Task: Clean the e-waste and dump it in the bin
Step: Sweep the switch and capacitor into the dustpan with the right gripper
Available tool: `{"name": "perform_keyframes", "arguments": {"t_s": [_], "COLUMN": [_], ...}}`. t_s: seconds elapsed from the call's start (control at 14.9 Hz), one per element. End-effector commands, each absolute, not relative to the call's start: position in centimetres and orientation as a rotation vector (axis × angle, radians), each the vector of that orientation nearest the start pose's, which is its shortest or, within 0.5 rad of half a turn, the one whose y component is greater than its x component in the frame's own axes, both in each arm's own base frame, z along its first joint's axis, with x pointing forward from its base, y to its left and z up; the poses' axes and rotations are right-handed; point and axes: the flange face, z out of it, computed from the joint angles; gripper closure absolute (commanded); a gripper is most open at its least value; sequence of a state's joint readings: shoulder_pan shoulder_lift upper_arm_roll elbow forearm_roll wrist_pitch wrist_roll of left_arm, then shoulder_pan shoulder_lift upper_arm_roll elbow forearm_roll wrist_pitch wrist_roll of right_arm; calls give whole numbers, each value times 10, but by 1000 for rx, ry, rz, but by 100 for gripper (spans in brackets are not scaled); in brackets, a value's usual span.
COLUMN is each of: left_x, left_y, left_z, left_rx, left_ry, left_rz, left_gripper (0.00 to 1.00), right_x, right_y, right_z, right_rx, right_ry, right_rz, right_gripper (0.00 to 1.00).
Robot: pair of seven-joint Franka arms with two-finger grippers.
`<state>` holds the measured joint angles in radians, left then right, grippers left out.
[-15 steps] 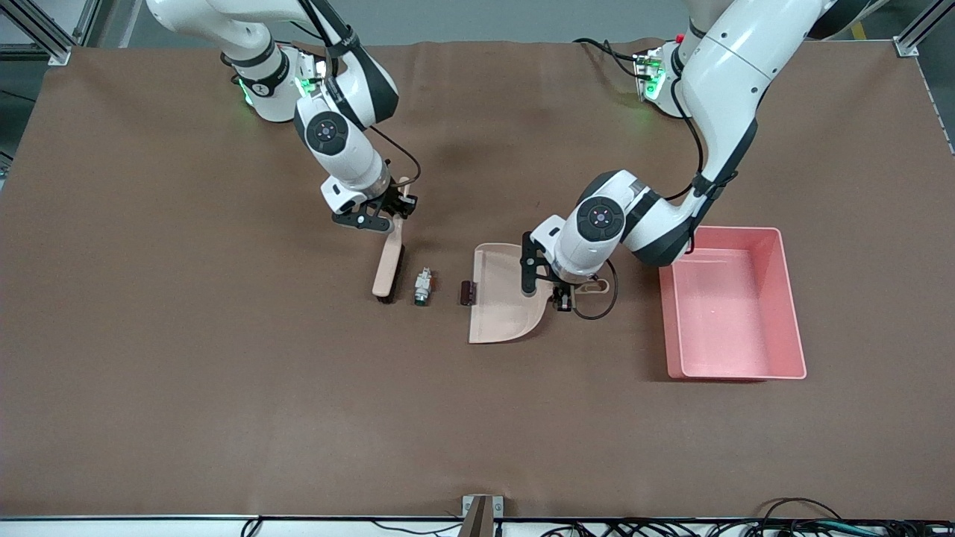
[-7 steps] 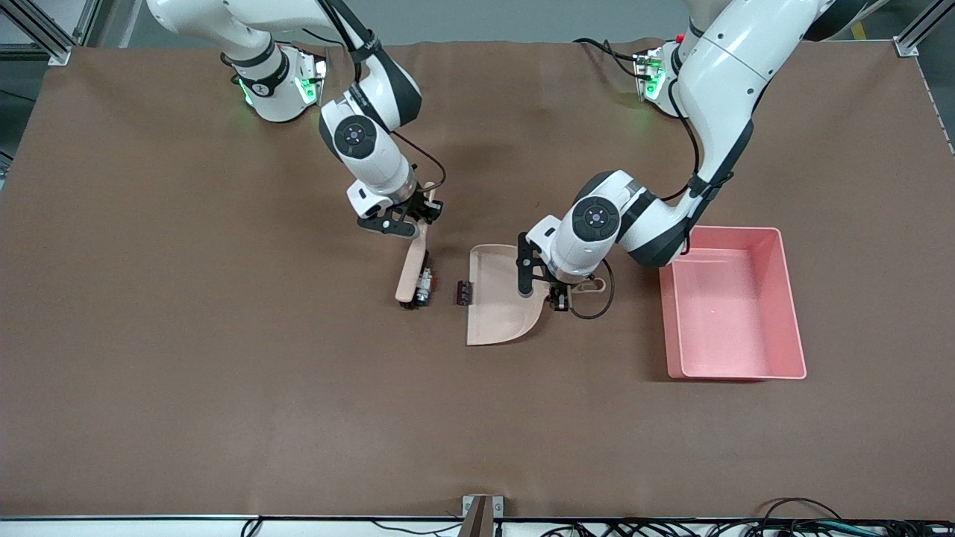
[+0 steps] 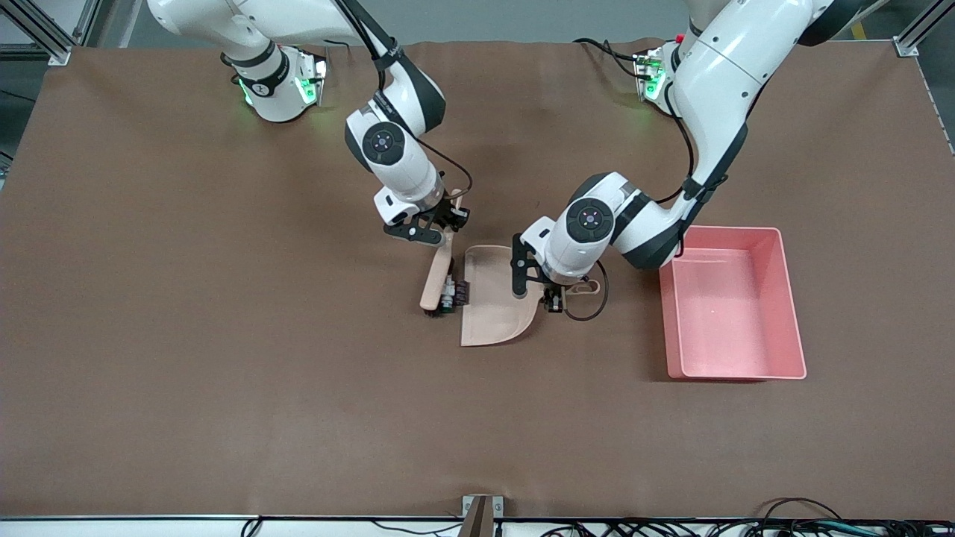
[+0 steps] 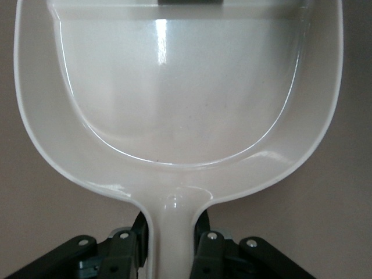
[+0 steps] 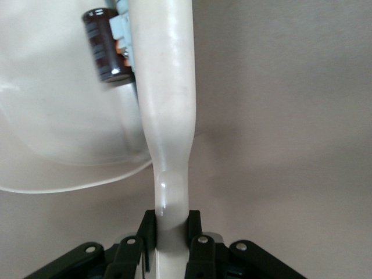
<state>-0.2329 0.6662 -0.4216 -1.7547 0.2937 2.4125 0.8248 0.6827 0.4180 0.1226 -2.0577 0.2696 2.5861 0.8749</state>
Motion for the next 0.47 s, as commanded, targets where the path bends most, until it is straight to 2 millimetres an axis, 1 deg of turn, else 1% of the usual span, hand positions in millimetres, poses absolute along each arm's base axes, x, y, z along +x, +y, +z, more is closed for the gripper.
{"name": "perform_keyframes", "arguments": {"t_s": [0.0, 0.13, 0.27, 0.4], "left_x": [546, 543, 544, 543], "left_y": [-400, -405, -406, -407], "left_z": [199, 199, 197, 195], "left_rx": [-2232, -2227, -2233, -2234], "left_ry": [2292, 2299, 2296, 2298], "left_rz": [-97, -99, -100, -96], "left_gripper": [82, 82, 82, 82], "right_x": [431, 432, 435, 438], "right_y": [453, 466, 471, 485], "right_z": [248, 256, 261, 280], "right_rx": [-2859, -2838, -2832, -2829], "right_ry": [486, 497, 510, 552], "right_rz": [124, 114, 123, 165], "right_gripper": [100, 100, 100, 100]}}
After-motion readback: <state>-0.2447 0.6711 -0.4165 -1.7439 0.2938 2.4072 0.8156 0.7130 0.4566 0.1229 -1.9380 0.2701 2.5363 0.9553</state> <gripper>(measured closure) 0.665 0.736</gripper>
